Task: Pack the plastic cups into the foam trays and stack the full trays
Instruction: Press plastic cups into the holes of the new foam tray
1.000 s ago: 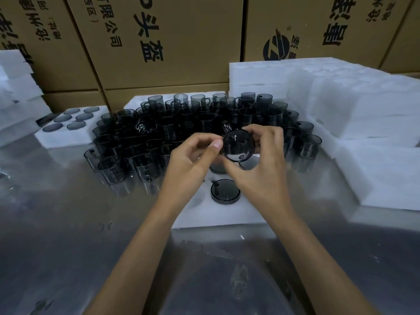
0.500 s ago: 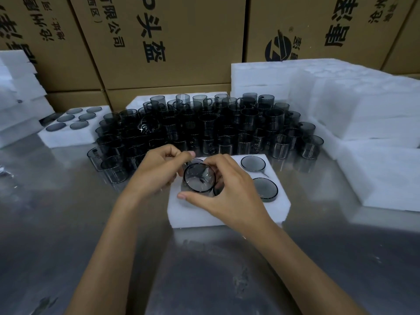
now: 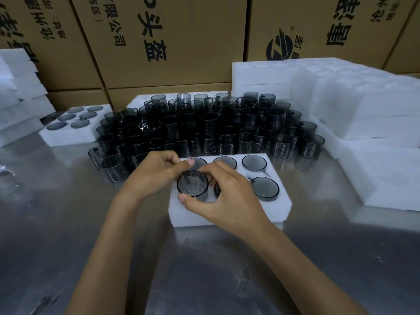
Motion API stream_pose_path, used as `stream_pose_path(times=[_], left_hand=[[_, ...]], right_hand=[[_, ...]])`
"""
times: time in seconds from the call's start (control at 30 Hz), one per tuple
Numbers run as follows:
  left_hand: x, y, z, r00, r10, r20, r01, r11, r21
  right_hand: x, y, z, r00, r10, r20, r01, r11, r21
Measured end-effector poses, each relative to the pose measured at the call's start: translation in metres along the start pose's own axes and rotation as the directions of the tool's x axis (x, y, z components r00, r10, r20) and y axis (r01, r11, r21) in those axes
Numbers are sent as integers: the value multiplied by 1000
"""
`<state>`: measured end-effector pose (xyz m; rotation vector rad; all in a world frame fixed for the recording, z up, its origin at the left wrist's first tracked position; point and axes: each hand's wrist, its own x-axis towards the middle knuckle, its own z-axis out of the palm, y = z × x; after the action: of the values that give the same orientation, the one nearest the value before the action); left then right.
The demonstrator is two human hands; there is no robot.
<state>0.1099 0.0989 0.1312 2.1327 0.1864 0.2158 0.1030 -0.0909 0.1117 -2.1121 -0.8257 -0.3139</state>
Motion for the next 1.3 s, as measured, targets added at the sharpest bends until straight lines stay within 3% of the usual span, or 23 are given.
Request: stream_pose_path(times=[0.77,1.0,1.3], left_hand=[[4,-6,-3,973,-225,44,224,974,32],[4,-12,-5,939,-331,94,318,939,131],[3,-14,-5,923,-360,135,346,931,117]], right_hand=[[2,-2,3,999,-26,-41,14,964,-266],[0,5,0,998,-15,54,29,963,-269],[-1,7,0,994,-52,99,81,947,-311]])
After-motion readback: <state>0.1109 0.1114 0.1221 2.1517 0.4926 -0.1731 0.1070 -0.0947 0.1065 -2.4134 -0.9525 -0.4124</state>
